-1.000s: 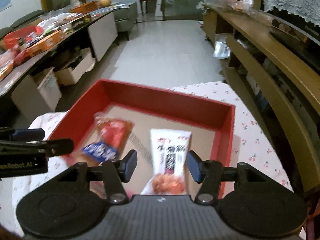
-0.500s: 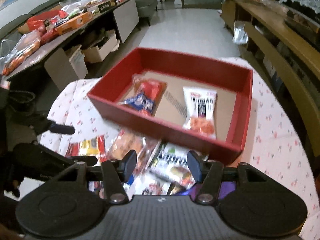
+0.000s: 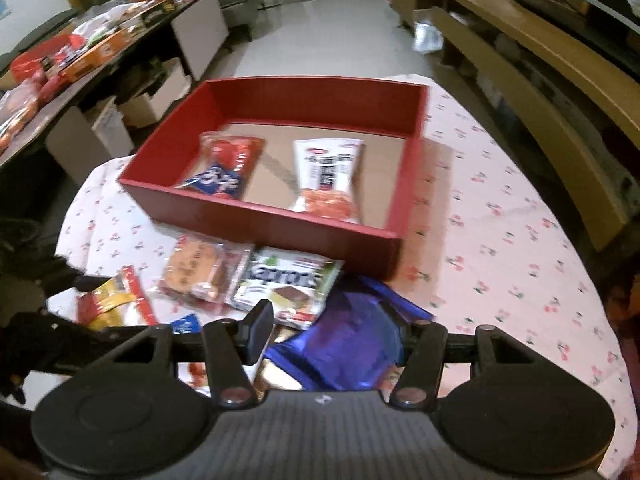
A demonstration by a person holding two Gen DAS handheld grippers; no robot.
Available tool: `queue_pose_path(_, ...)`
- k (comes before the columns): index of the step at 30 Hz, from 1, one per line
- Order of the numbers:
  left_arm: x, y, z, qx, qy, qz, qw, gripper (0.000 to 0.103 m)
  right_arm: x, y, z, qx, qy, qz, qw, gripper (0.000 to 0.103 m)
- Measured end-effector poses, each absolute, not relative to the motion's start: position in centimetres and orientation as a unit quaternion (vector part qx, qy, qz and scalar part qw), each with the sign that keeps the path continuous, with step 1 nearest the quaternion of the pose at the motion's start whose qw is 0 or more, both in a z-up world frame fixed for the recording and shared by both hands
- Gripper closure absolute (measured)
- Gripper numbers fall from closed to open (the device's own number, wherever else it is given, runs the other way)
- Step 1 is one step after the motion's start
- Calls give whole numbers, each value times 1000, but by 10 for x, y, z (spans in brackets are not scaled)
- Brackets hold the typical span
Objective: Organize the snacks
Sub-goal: 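Grasp the yellow-red packet with left tool while right grasps clear bun bag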
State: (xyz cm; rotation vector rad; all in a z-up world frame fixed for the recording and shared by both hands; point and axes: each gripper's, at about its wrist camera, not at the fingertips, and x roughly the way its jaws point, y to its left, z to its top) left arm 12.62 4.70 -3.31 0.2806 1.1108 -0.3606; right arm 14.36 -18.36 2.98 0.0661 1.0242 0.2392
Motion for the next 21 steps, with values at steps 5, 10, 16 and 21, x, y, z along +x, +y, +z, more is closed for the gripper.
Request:
queue_pose_path(5, 123, 47, -29, 153, 526, -147, 824, 20, 141, -200, 24, 36, 502, 88, 860, 41)
queue_pose_path(10, 113, 53, -32, 135, 532, -140, 824, 23, 133, -219, 13, 40, 514, 58, 855, 41)
queue_pose_path(16, 104, 45, -26, 125, 530, -139, 827, 43, 126, -237, -2, 68, 537, 13, 841, 41)
queue_pose_path(21, 97, 46, -19, 111, 526, -137, 832, 44, 106, -245, 6, 93, 517, -16, 851, 41)
